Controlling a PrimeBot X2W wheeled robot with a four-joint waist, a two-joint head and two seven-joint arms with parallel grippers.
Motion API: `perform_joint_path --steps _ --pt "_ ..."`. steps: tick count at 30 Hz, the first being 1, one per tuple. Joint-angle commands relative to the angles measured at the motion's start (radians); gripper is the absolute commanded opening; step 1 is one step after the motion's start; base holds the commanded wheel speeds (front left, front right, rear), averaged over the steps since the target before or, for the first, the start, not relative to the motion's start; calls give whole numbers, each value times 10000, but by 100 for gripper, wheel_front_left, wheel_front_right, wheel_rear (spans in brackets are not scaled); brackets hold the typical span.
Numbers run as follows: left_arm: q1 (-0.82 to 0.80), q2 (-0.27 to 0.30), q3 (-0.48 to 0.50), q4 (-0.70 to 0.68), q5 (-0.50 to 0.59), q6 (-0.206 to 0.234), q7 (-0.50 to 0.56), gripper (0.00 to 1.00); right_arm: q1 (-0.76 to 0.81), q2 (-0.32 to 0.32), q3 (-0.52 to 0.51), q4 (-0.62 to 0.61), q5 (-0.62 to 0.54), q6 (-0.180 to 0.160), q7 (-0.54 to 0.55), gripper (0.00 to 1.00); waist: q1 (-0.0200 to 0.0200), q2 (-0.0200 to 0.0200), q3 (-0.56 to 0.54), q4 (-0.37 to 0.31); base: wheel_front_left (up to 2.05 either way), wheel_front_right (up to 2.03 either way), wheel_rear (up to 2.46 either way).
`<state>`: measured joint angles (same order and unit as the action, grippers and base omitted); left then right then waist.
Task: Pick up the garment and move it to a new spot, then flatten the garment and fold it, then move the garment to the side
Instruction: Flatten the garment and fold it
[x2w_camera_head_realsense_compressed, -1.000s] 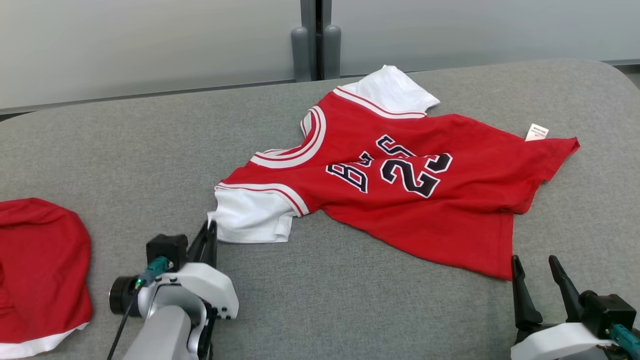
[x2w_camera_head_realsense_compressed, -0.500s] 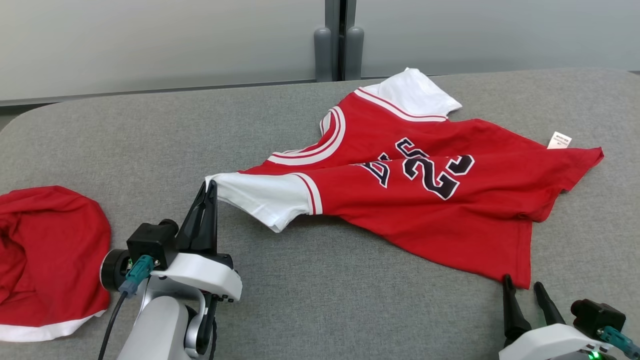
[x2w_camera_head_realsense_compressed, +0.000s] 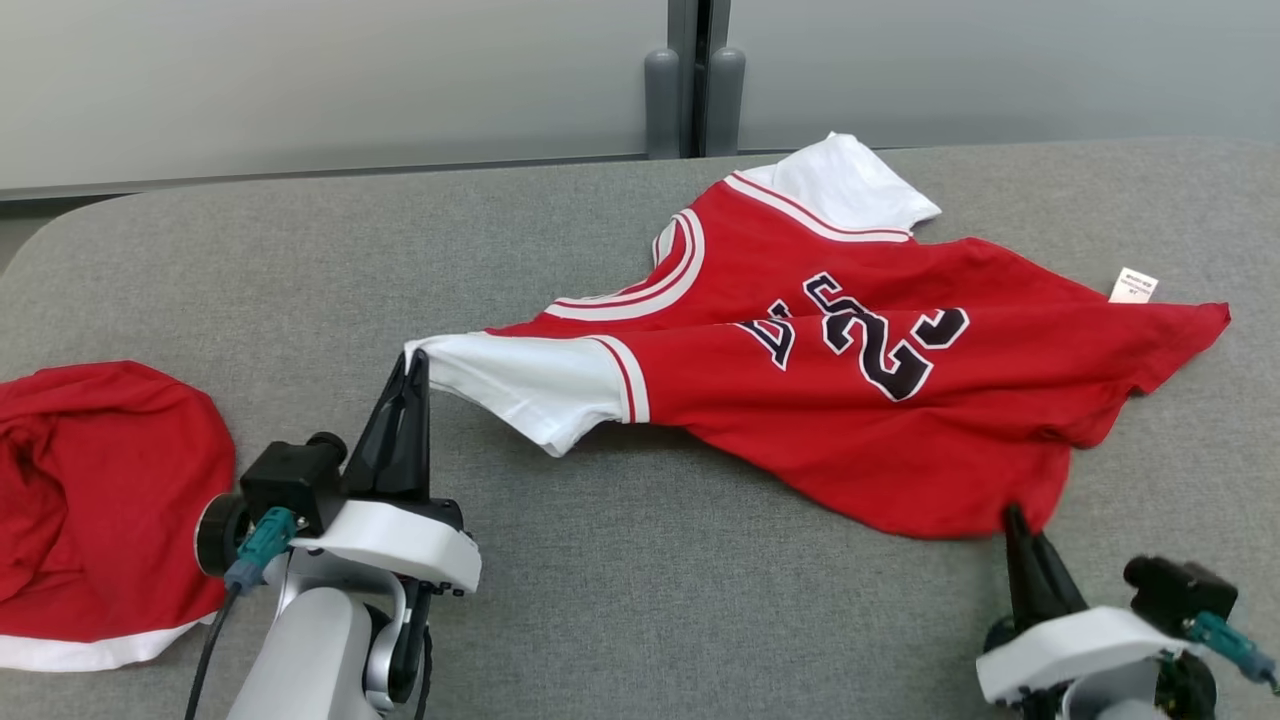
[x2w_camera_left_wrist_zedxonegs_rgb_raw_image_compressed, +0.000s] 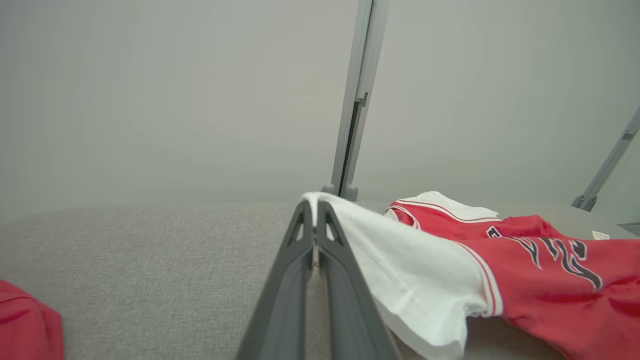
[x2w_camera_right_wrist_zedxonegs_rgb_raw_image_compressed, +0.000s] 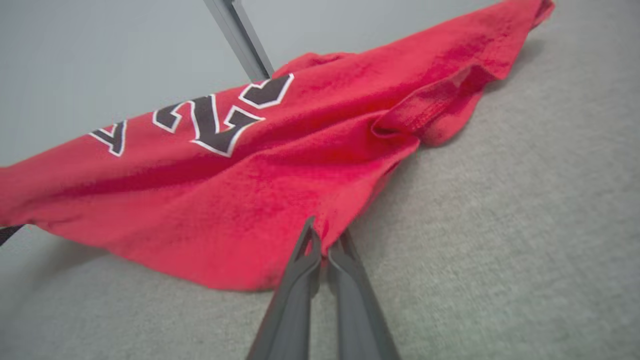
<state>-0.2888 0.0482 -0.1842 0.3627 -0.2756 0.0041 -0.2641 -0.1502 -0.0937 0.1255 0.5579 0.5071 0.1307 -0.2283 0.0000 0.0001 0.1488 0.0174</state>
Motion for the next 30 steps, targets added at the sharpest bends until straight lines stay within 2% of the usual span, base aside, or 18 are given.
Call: perform_joint_path --steps 1,5,6,9,14,18,22,25,30 --pt "77 44 142 -79 -89 -10 -4 0 -222 -217 153 -592 262 0 -173 0 0 -1 -74 -21 0 0 0" --pt "53 43 437 -270 -688 -201 -4 0 -390 -827 528 -2188 684 0 -311 0 0 -1 -269 -106 0 0 0" --pt "53 43 437 -270 -688 -201 -4 0 -390 -827 528 -2188 684 0 -311 0 0 -1 -269 -106 0 0 0" --pt "-136 40 513 -542 -2749 -687 -4 0 -711 -1459 660 -3116 915 0 -291 0 0 -1 -494 -146 0 0 0" --pt "-780 44 316 -1075 -4149 -960 -4 0 -1514 -2498 586 -4334 900 0 339 0 0 -1 -977 -157 0 0 0" --pt "-1372 40 243 -1777 -5038 -880 325 0 -2255 -2821 16 -4999 1035 -1 1066 0 0 -1 -1440 -151 0 0 0" --pt "-1800 41 344 -2992 -5972 -438 709 0 -2838 -2782 -597 -5603 1121 0 2113 0 0 -1 -1764 -112 0 0 0" --pt "-2010 38 351 -4118 -6651 98 860 0 -3055 -2640 -1035 -6202 1227 -1 3056 0 0 -1 -1888 -69 0 0 0" --pt "-2256 36 537 -5634 -7239 1139 968 0 -3122 -2006 -1818 -7161 1666 -1 4806 0 0 -1 -1937 -51 0 0 0"
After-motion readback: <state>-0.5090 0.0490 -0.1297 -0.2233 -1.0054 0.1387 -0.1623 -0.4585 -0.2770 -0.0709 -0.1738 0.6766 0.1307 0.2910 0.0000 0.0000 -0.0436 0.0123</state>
